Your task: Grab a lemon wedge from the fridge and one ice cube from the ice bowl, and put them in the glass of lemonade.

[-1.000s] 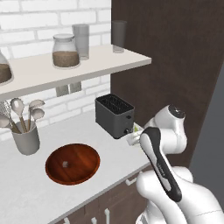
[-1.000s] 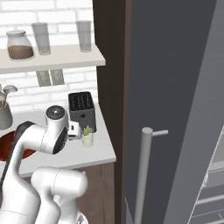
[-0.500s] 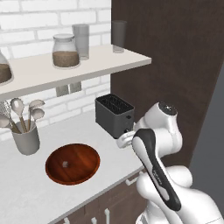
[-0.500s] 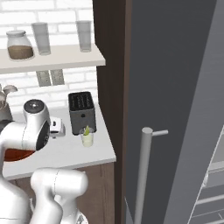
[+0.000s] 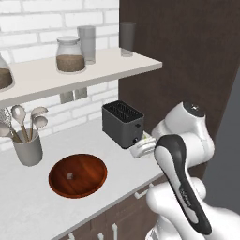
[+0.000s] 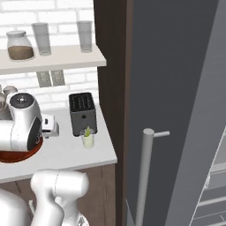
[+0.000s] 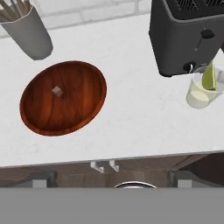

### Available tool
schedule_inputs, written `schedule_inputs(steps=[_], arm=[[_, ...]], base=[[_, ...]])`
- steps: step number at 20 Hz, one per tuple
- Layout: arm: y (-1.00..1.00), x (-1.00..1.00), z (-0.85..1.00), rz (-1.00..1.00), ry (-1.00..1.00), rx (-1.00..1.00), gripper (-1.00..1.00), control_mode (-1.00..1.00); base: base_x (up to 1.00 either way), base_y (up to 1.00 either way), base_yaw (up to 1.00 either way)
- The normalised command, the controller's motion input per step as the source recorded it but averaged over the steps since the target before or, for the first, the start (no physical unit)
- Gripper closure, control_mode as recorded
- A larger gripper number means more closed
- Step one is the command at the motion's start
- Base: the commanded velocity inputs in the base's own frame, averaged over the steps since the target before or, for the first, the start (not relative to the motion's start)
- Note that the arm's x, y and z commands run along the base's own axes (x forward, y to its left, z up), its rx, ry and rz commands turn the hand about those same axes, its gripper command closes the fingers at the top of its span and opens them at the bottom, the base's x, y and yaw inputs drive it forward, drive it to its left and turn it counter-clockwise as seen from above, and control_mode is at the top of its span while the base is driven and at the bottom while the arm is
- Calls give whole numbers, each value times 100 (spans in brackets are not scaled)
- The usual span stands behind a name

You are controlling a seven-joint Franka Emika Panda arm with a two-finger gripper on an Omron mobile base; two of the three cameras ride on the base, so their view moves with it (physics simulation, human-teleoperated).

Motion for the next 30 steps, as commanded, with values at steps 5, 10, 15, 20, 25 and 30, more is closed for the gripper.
schedule_inputs(steps=[5,10,15,20,25,30], arm=[[0,-30,55,0,-15,9,-100,-100],[0,-43,34,-2,-18,8,-100,-100],[0,-37,0,0,-3,0,-100,-100],[-9,-61,0,0,-8,0,-100,-100],[-3,-27,0,0,0,0,-100,-100],[-10,-1,0,-2,-6,0,-100,-100]], base=[[0,0,0],[0,0,0],[0,0,0],[0,0,0],[0,0,0],[0,0,0]])
